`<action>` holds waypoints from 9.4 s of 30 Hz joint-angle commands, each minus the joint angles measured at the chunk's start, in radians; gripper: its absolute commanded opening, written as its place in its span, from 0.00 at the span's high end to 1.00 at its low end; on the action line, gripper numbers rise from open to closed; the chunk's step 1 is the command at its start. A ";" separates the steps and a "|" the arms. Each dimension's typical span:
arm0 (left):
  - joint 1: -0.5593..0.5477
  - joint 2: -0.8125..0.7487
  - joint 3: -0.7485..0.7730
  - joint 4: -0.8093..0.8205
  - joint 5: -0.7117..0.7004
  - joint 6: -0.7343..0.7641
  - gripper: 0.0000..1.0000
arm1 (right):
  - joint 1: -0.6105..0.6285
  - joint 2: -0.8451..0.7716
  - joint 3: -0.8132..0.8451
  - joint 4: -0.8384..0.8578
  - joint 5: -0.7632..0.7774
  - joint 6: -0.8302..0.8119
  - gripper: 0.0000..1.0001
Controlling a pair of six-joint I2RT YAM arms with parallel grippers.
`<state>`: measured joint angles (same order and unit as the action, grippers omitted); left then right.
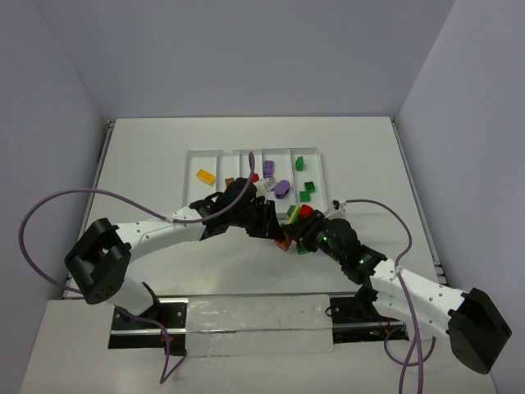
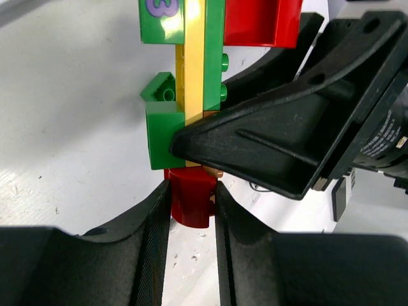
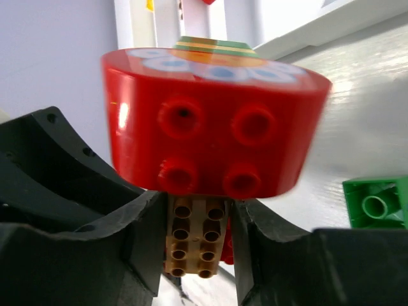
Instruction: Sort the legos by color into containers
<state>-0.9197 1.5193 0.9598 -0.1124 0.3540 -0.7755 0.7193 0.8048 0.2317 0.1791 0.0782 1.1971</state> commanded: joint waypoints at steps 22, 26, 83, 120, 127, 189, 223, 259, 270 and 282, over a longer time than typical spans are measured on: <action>-0.001 0.056 0.012 0.066 -0.017 -0.015 1.00 | -0.002 -0.325 -0.065 -0.255 0.153 0.066 1.00; -0.002 0.064 0.032 0.053 -0.024 -0.011 1.00 | -0.003 -0.361 -0.078 -0.293 0.173 0.078 1.00; 0.321 0.317 0.491 -0.307 -0.291 0.118 0.83 | -0.029 -0.457 -0.014 -0.604 0.331 0.011 1.00; 0.314 -0.047 0.320 -0.312 -0.269 0.102 0.10 | -0.093 -0.236 0.018 -0.549 0.299 -0.081 0.33; 0.313 -0.061 0.320 -0.321 -0.292 0.109 0.10 | -0.090 -0.291 0.067 -0.609 0.305 -0.123 0.32; 0.314 -0.110 0.241 -0.319 -0.311 0.096 0.10 | 0.039 0.391 0.315 -0.502 0.166 -0.433 0.27; 0.317 -0.188 0.179 -0.308 -0.348 0.075 0.10 | -0.179 0.491 0.666 -0.478 0.267 -0.576 0.78; 0.325 -0.236 0.184 -0.336 -0.342 0.079 0.11 | -0.216 0.217 0.452 -0.625 0.476 -0.515 0.19; 0.325 -0.194 0.208 -0.330 -0.299 0.073 0.11 | -0.218 0.022 0.383 -0.677 0.289 -0.531 0.13; 0.325 -0.175 0.232 -0.320 -0.279 0.070 0.11 | -0.216 -0.031 0.214 -0.688 0.227 -0.298 0.07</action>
<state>-0.6003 1.3324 1.1376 -0.4671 0.0442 -0.6967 0.5060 0.7372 0.4770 -0.5157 0.3223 0.8013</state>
